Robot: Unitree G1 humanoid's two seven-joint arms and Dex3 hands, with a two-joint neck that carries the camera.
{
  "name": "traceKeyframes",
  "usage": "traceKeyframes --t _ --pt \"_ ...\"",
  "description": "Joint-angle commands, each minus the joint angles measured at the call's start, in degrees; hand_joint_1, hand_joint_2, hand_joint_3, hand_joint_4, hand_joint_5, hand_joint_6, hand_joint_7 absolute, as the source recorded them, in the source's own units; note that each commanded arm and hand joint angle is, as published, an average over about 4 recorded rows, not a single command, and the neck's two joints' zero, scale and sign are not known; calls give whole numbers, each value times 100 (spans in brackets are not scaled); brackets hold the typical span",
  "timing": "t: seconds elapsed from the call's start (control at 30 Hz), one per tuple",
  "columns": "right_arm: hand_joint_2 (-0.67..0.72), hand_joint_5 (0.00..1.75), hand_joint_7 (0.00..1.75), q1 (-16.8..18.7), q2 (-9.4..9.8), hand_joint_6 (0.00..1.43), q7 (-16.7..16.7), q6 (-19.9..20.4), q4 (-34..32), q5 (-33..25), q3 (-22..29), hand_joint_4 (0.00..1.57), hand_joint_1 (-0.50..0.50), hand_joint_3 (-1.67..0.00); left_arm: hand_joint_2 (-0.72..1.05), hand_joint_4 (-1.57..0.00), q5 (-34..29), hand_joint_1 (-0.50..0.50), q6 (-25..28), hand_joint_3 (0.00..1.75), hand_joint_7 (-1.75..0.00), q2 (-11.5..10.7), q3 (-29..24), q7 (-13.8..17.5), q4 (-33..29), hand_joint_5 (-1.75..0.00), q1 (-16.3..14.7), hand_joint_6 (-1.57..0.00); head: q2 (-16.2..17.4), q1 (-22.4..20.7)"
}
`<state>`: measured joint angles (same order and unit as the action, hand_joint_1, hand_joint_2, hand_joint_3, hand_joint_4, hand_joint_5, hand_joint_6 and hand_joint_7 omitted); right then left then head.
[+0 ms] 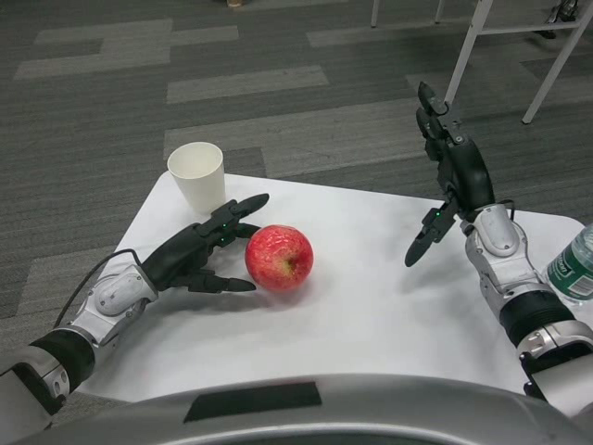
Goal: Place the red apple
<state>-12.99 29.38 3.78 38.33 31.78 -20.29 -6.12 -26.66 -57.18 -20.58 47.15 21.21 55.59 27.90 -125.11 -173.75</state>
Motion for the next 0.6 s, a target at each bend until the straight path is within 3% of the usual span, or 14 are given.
traceKeyframes --t 0.03,0.13,0.27,0.37,0.6 --pt "66 0 7 -46 -2 0 -26 25 -53 -28 -21 0 -42 0 89 0 -203 -44 -135 0 -12 -55 -18 -25 22 -82 -87 0 -11 -12" --pt "66 0 7 -46 -2 0 -22 29 -58 -28 -21 0 -42 0 83 0 -256 -46 -179 0 -10 -55 -13 -34 17 -82 -96 0 -24 -8" --pt "66 0 2 -46 -7 0 -22 34 -62 -28 -21 0 -42 0 49 0 -434 -48 -287 0 -7 -71 -40 -40 -16 -80 -153 0 -59 -21" --pt "69 0 5 -46 -7 0 -18 29 -66 -28 -21 0 -42 0 34 0 -572 -48 -342 0 -7 -95 -70 -47 -101 -72 -193 0 -95 -26" --pt "66 0 7 -46 -5 0 -20 32 -64 -28 -39 0 -42 0 25 0 -674 -48 -366 0 -7 -174 -409 -97 -910 -56 -296 0 -174 -50"
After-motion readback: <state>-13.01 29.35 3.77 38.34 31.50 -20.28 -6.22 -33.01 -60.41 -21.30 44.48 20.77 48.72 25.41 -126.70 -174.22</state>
